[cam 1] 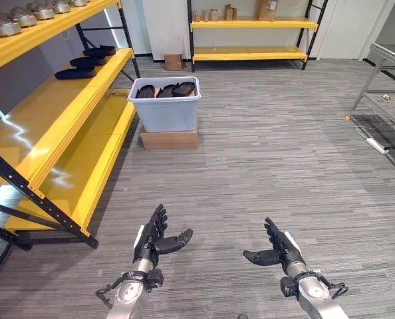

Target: Move parts from the plastic box to the shelf.

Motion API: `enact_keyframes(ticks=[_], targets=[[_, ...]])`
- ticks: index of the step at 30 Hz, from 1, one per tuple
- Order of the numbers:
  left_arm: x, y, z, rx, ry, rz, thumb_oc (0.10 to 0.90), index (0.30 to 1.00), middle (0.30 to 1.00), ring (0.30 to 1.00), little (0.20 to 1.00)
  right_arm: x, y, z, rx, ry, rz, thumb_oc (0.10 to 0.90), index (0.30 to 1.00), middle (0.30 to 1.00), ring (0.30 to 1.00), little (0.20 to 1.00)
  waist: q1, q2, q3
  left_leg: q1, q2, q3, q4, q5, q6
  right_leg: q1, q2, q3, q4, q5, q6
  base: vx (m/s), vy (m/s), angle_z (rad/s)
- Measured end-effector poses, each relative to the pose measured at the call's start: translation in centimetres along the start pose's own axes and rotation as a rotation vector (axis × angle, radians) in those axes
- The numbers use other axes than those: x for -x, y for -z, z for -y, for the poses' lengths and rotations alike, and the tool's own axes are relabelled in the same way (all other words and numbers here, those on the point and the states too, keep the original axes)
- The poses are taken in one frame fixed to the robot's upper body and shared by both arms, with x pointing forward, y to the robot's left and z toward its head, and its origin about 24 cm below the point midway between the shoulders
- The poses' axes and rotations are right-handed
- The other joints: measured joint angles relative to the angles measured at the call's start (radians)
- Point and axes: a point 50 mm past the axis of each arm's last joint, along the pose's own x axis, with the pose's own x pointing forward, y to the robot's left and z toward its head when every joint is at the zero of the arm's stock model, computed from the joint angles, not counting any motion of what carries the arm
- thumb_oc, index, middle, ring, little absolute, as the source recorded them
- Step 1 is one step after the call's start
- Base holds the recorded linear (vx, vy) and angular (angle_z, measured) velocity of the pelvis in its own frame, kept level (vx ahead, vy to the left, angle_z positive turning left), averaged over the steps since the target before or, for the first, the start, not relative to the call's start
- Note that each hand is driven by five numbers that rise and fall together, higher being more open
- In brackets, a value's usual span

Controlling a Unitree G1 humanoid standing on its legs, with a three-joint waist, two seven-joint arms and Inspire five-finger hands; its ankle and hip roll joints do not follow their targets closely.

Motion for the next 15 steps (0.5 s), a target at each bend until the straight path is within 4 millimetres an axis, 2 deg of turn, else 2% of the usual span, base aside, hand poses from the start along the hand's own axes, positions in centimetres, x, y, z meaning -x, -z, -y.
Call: enact_keyframes(ticks=[4,15], targets=[[0.4,1.2,-0.1,0.051,-0.015,-0.089,0.9,1.0,1.0,1.0,1.0,0.0,0.0,0.0,0.002,0.0,-0.003,0.9,1.0,1.0,1.0,1.0,-0.003,0.004,-0.002,0.0,0.0,-0.001,0.0,0.0,0.0,-0.001,0.0,0.0,0.0,0.0,0.0,0.0,0.0,0.0],[0.5,1.9,0.0,0.05,-0.029,-0.173,0.9,1.0,1.0,1.0,1.0,0.0,-0.3,-0.2,-0.038,-0.028,-0.004,0.9,1.0,1.0,1.0,1.0,-0.002,0.006,-0.002,0.0,0.0,-0.001,0.0,0.0,0.0,0.0,0.0,-0.001,0.0,0.0,0.0,0.0,0.0,0.0]])
